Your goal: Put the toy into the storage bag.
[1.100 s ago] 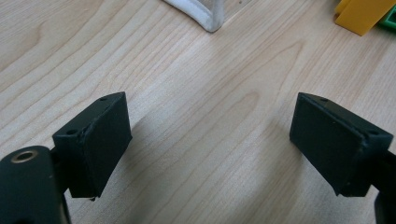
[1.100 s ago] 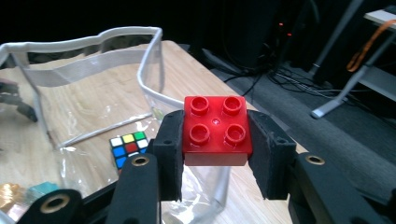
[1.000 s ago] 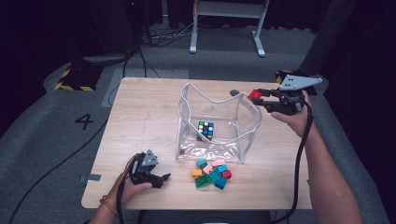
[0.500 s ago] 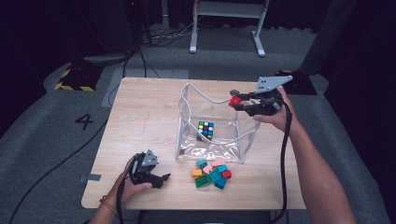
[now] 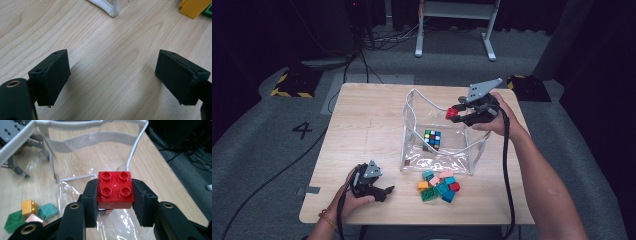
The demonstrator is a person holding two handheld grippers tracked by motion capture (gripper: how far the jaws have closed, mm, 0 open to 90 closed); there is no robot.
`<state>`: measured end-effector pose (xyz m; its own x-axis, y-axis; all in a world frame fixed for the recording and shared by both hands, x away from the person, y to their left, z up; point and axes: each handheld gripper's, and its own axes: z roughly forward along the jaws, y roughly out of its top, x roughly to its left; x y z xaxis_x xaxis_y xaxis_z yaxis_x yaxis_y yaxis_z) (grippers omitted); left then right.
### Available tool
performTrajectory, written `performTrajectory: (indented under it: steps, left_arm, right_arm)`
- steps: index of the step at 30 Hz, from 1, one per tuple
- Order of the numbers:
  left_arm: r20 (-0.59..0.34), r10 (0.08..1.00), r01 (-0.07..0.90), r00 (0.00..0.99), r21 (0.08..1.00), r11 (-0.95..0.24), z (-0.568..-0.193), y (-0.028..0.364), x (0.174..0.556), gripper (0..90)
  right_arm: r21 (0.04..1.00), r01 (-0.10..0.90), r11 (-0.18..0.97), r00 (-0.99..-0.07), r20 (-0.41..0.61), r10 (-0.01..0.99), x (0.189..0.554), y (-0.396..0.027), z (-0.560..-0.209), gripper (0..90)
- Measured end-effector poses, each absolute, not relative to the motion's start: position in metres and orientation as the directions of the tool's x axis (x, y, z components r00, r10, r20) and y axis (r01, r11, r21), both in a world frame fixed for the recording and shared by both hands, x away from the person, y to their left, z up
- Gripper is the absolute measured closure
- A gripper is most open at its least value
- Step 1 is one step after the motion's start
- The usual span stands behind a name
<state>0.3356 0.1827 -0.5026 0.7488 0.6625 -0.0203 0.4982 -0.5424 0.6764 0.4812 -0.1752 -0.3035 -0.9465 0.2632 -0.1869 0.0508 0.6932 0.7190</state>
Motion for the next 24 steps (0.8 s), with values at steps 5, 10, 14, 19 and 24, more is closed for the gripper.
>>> performTrajectory:
  steps: [5, 10, 14, 19, 24]
  left_arm:
    - [-0.023, 0.663, 0.500, 0.748, 0.677, -0.540, -0.503, 0.183, 0.336, 12.7]
    - [-0.026, 0.663, 0.500, 0.748, 0.678, -0.538, -0.503, 0.182, 0.336, 12.5]
    - [-0.026, 0.664, 0.501, 0.748, 0.678, -0.538, -0.503, 0.182, 0.336, 12.5]
    - [-0.023, 0.663, 0.499, 0.748, 0.678, -0.539, -0.503, 0.182, 0.336, 12.5]
    - [-0.029, 0.663, 0.503, 0.748, 0.677, -0.537, -0.503, 0.182, 0.336, 12.5]
  right_arm:
    - [0.675, 0.056, 0.735, -0.954, -0.181, 0.239, 0.486, -0.170, -0.311, 59.1]
    - [0.609, 0.087, 0.789, -0.950, -0.187, 0.249, 0.490, -0.169, -0.318, 59.1]
    - [0.542, 0.105, 0.834, -0.953, -0.184, 0.240, 0.491, -0.172, -0.323, 59.1]
    - [0.480, 0.106, 0.871, -0.955, -0.194, 0.223, 0.489, -0.181, -0.328, 59.1]
    - [0.452, 0.160, 0.878, -0.953, -0.159, 0.256, 0.488, -0.189, -0.330, 59.0]
